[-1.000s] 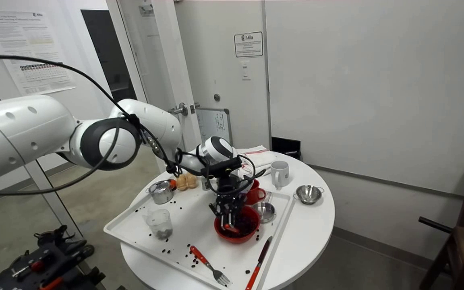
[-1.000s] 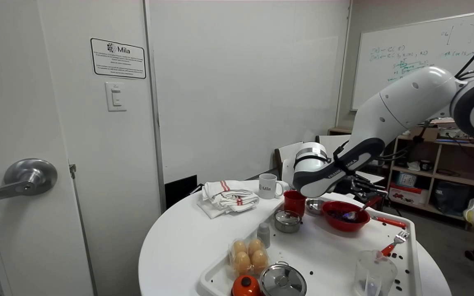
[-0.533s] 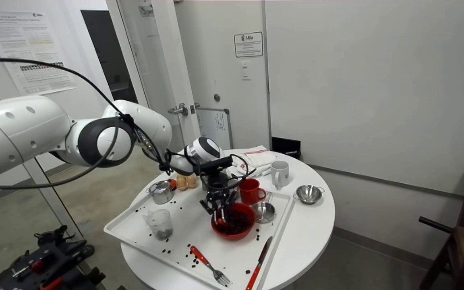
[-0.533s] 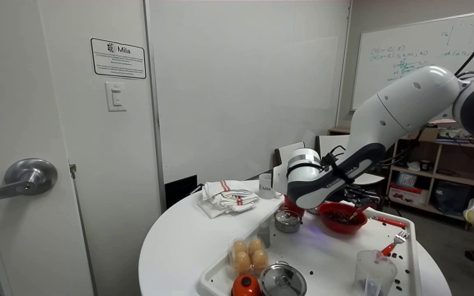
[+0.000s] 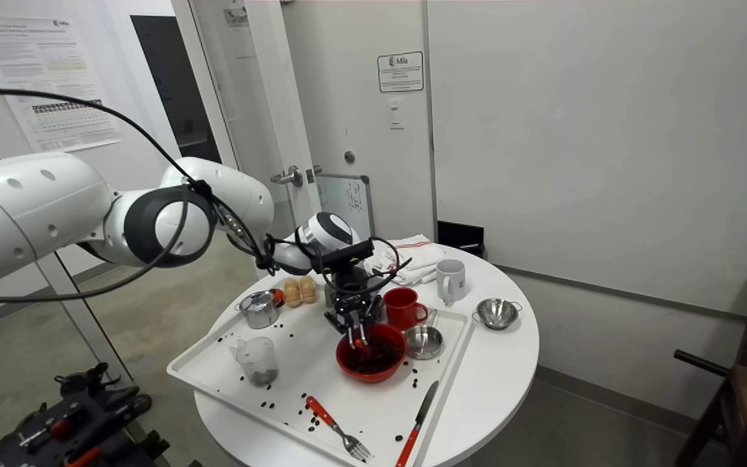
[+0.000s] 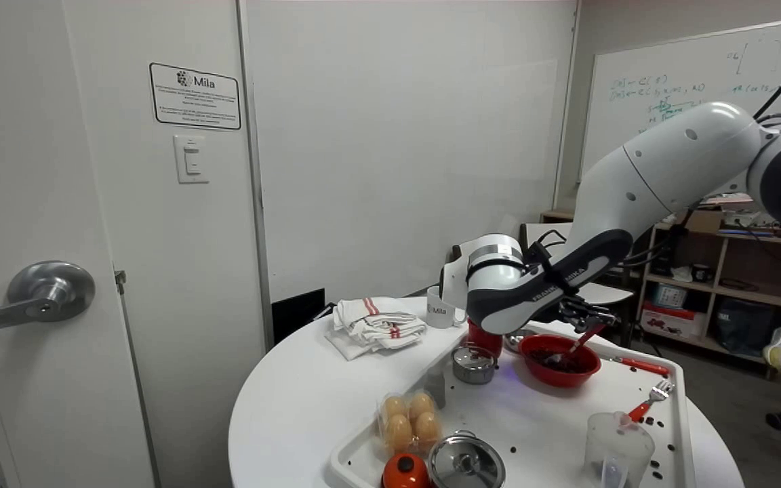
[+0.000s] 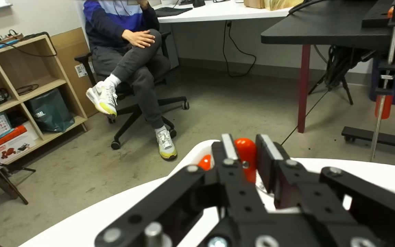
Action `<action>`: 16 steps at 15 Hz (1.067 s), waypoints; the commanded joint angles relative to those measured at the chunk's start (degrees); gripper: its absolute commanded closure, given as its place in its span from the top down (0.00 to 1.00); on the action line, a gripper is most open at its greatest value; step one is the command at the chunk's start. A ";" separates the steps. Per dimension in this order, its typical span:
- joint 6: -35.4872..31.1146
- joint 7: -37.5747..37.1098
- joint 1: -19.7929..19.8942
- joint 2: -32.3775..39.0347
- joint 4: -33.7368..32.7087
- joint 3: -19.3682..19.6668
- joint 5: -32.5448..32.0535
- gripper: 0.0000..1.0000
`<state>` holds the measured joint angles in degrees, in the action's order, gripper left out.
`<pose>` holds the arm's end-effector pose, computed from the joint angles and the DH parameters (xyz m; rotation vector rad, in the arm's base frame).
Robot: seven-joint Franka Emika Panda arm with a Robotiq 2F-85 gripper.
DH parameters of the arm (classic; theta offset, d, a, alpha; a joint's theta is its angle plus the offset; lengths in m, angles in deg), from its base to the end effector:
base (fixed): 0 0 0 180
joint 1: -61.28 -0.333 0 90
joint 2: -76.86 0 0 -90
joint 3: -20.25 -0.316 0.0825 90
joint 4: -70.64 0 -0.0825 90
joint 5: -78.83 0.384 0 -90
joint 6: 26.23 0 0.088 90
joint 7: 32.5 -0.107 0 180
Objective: Use the spoon to mix the contents in the orange bowl
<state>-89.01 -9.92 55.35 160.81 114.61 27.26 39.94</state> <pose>0.6437 -0.0653 0.0254 1.9946 0.4930 -1.4873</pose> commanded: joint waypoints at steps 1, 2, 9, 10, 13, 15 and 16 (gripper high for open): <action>1.33 -0.16 1.45 -0.04 -3.35 0.88 0.57 0.08; 1.37 -0.49 1.75 -0.05 -3.70 1.05 0.69 0.08; 1.26 -1.78 3.02 -0.07 -3.96 1.44 1.18 0.08; 1.24 -1.86 2.78 -0.07 -3.97 1.32 1.23 0.08; 1.12 -1.89 0.83 -0.07 -3.63 0.89 1.02 0.08; 1.06 -2.01 -0.64 -0.06 -3.50 0.63 0.78 0.08; 1.08 -1.99 -1.42 -0.05 -3.48 0.57 0.65 0.08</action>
<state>-88.85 -11.07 56.07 160.76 111.32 28.01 40.50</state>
